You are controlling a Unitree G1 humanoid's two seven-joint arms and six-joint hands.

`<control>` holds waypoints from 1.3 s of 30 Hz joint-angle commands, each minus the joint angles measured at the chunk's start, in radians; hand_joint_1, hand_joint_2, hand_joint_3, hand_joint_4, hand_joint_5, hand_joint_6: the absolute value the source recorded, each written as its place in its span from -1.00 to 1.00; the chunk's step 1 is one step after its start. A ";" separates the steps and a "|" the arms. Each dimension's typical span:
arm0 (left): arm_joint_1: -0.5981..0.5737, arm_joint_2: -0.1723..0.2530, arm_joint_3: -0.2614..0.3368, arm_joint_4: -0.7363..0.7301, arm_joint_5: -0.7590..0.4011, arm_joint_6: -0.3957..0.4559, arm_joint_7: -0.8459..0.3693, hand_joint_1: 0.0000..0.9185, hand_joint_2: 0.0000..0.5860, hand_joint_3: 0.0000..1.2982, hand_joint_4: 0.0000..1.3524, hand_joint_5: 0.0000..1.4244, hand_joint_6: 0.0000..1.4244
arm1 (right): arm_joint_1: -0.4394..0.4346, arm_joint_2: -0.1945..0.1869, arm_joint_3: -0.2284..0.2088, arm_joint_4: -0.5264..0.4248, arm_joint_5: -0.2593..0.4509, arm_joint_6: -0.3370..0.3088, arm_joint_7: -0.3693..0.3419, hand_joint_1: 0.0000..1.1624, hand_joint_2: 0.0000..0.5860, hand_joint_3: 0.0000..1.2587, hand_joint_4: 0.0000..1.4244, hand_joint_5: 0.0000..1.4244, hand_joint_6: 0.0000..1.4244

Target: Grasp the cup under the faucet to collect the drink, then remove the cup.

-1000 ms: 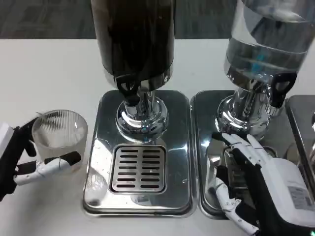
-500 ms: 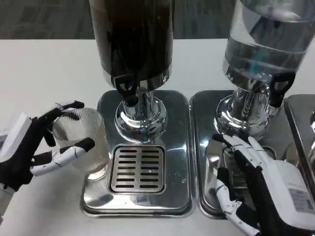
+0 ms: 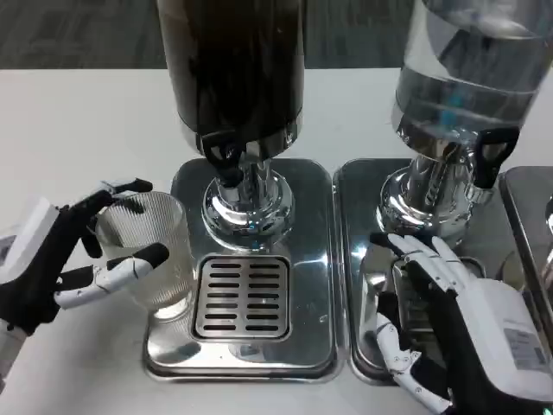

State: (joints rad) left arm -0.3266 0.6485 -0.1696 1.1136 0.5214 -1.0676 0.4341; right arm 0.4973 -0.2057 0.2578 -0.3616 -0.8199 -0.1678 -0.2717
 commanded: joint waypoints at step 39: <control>-0.015 -0.009 0.055 -0.071 0.005 -0.084 -0.007 -0.20 -0.30 -0.35 -0.21 0.21 0.50 | 0.011 -0.002 -0.009 -0.030 0.018 -0.008 -0.008 -0.15 1.00 -0.67 -0.77 -0.88 -0.75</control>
State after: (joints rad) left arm -0.3241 0.6310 -0.1048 1.0611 0.5212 -1.1258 0.4300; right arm 0.5015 -0.2067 0.2505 -0.3830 -0.8020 -0.1678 -0.2715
